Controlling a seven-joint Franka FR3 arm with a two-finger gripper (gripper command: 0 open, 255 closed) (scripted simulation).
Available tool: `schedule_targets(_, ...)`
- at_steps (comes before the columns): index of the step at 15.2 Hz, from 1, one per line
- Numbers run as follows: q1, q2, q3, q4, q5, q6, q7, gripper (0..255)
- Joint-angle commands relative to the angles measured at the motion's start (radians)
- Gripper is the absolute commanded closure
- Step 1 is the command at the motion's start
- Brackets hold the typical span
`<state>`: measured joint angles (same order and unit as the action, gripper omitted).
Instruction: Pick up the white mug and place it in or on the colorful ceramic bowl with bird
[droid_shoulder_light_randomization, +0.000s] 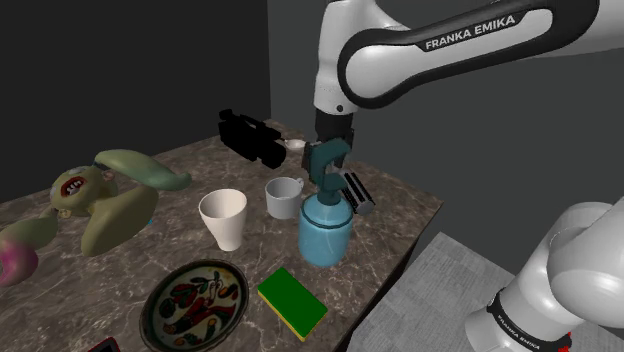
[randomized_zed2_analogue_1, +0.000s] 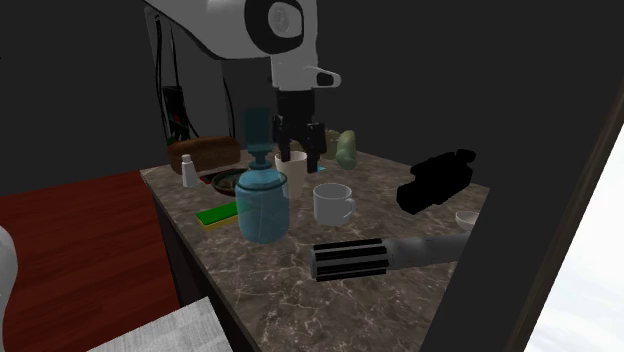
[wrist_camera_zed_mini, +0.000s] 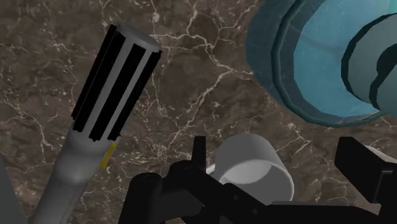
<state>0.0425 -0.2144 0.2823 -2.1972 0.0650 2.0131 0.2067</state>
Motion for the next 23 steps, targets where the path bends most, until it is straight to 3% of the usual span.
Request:
schedule_targets(1,-0.001,0.077,0.019,0.044,-0.031,0.035,0.037,0)
schedule_targets(6,0.015,0.275,0.052,0.172,-0.13,0.095,0.146,0)
schedule_targets(12,0.071,0.521,0.049,0.378,-0.258,0.115,0.264,0)
schedule_targets(23,0.077,0.574,0.035,0.346,-0.285,0.198,0.282,0)
